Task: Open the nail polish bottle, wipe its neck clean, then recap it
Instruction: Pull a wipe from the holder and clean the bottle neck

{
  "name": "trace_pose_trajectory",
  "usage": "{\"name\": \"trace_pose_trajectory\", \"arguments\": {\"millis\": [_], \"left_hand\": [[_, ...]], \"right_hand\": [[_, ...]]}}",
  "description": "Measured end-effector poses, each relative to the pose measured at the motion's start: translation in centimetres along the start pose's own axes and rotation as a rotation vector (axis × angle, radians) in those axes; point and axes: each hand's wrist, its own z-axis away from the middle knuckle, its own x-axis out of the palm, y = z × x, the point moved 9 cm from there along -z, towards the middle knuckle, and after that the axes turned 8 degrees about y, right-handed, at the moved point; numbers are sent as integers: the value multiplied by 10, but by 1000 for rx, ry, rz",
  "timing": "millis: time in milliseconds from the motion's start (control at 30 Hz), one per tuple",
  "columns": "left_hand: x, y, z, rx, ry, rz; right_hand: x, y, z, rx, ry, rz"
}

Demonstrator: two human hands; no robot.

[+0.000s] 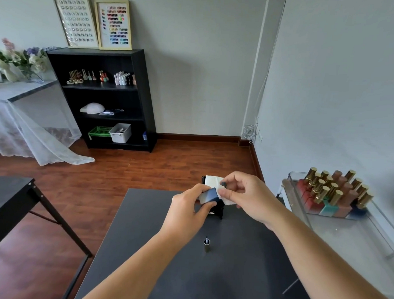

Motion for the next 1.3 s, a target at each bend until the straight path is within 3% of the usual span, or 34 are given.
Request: {"name": "trace_pose_trajectory", "arguments": {"millis": [67, 233, 367, 433, 467, 567, 667, 867, 1133, 1200, 1300], "left_hand": [[-1, 1, 0, 18, -15, -24], [-12, 5, -6, -14, -24, 2], [-3, 0, -15, -265, -342, 331], [-1, 3, -15, -301, -445, 407], [-3, 4, -17, -267, -415, 339], [-17, 11, -22, -35, -116, -64], [-18, 20, -10, 93, 33, -187], [-21, 23, -10, 90, 11, -112], [-3, 21, -12, -298, -476, 628], [-4, 20, -14, -286, -416, 605], [-21, 21, -17, -107, -75, 264]], "right_hand": [[6, -4, 0, -24, -59, 24], [5, -23, -1, -163, 3, 64], [0, -40, 3, -290, -15, 90], [1, -44, 5, -308, -24, 115], [1, -42, 5, -293, -10, 119], [-1, -33, 0, -190, 67, 82], [1, -28, 0, -136, 91, 48], [-2, -31, 6, -125, 45, 9], [-12, -72, 27, -477, 119, 161], [-16, -71, 25, -460, 144, 151], [-29, -61, 18, -341, 248, 105]]}}
